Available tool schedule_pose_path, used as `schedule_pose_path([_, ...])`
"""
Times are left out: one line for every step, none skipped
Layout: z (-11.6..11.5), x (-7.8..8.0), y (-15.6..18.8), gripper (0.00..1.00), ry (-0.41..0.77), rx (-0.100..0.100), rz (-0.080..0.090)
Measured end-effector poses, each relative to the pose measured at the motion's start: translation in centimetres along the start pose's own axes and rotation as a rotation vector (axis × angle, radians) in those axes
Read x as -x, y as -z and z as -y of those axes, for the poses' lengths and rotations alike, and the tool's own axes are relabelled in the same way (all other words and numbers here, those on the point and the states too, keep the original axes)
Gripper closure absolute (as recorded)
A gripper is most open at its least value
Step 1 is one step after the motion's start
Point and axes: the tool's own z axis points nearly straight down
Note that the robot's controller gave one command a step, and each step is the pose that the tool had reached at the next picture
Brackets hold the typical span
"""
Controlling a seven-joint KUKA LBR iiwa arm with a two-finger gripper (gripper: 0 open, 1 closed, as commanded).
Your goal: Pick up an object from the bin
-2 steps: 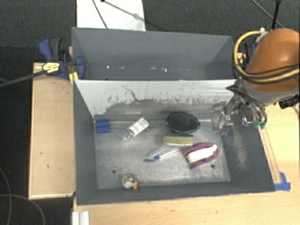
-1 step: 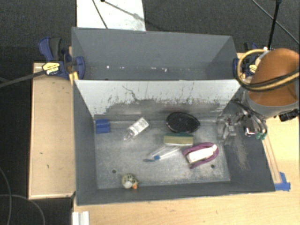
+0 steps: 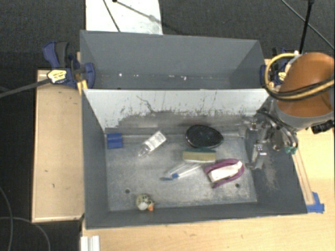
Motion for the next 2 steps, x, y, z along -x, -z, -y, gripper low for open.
schedule_pose_path([-1.6, 1.0, -9.3, 0.0, 0.06, 0.001, -0.007])
schedule_pose_path([-5.0, -0.3, -9.2, 0.0, -0.032, -0.001, 0.001])
